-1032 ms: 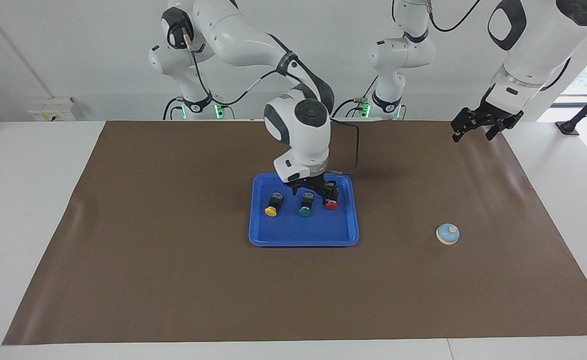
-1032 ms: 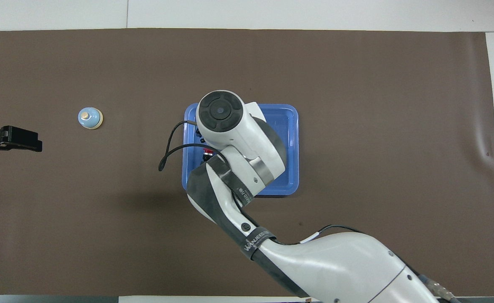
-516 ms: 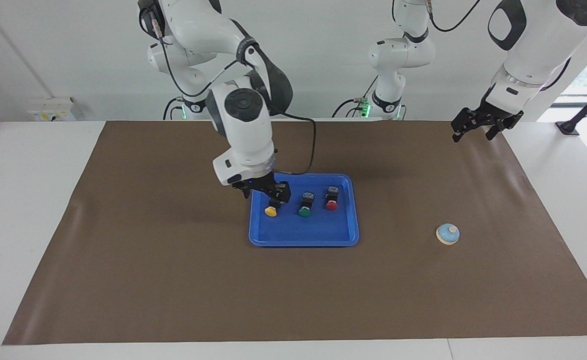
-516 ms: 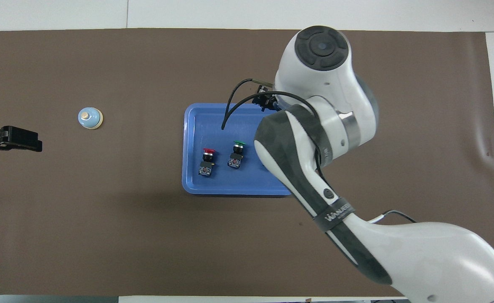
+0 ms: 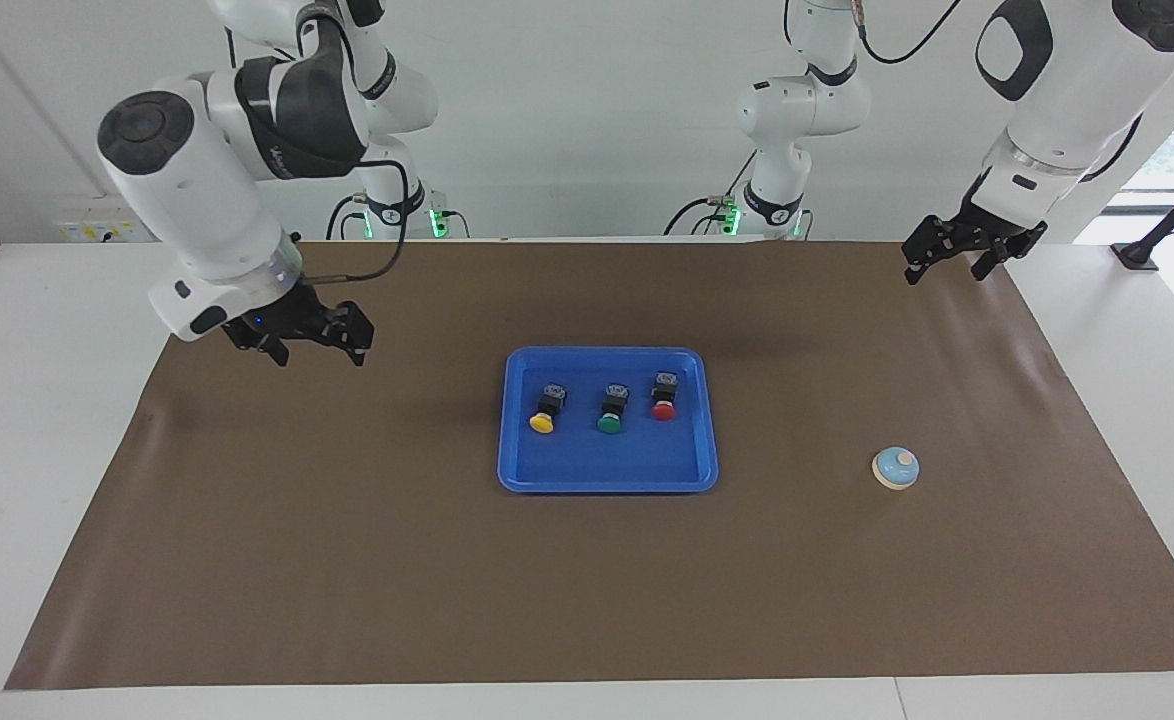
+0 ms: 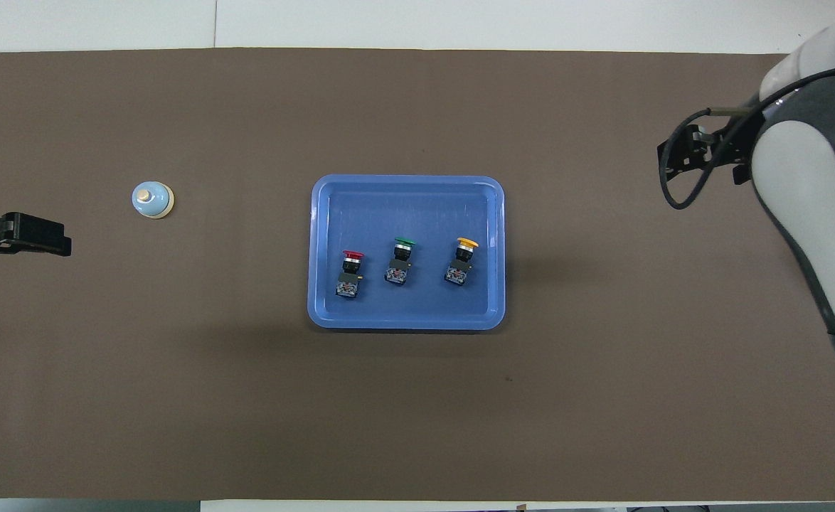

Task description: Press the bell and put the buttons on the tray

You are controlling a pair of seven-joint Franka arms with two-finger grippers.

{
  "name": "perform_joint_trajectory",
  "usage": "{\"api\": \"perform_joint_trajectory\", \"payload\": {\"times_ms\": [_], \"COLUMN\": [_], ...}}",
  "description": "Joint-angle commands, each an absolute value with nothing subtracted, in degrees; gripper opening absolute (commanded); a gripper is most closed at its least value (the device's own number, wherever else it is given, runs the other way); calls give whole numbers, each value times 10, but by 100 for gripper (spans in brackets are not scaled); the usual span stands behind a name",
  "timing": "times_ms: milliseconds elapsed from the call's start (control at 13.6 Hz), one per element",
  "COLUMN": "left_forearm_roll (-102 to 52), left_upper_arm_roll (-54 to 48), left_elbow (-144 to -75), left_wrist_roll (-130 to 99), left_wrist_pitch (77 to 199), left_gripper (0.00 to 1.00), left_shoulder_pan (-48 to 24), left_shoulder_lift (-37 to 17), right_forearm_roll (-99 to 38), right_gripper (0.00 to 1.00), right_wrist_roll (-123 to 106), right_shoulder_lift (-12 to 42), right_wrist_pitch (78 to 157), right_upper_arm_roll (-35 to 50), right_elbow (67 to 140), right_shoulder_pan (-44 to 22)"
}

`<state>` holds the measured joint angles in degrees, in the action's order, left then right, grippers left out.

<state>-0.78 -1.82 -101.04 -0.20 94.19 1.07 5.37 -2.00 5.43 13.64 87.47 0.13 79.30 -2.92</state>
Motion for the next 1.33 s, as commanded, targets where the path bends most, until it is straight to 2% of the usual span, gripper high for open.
{"api": "perform_joint_trajectory", "payload": {"times_ms": [0,74,221,369,516,737,959,1254], "left_forearm_roll": [-7,-8,-8,-8,-10,-8,-8,-8], "left_upper_arm_roll": [-18,-18,-18,-18,-18,-17,-17,-17], "left_elbow": [-1025,-1025,-1023,-1006,-984,-989,-984,-983], "left_wrist_roll": [-4,-4,-9,-8,-9,-9,-13,-16], "left_wrist_pitch": [988,993,1021,1056,1096,1169,1200,1229], "left_gripper": [43,2,0,0,0,0,0,0], "left_shoulder_pan": [11,12,22,28,32,32,29,24], "left_shoulder_lift": [59,56,31,-16,-78,-134,-180,-212], "right_forearm_roll": [-11,-2,4,4,12,22,21,19], "right_gripper": [100,100,100,100,100,100,100,100], "right_wrist_roll": [22,19,19,18,18,18,23,21], "right_shoulder_lift": [56,30,-11,-17,-18,-16,-17,-18], "right_wrist_pitch": [850,851,851,864,883,892,890,880], "right_upper_arm_roll": [11,12,16,51,54,54,54,54], "right_elbow": [849,870,912,931,940,939,939,938], "right_shoulder_pan": [0,2,15,50,54,54,47,52]}}
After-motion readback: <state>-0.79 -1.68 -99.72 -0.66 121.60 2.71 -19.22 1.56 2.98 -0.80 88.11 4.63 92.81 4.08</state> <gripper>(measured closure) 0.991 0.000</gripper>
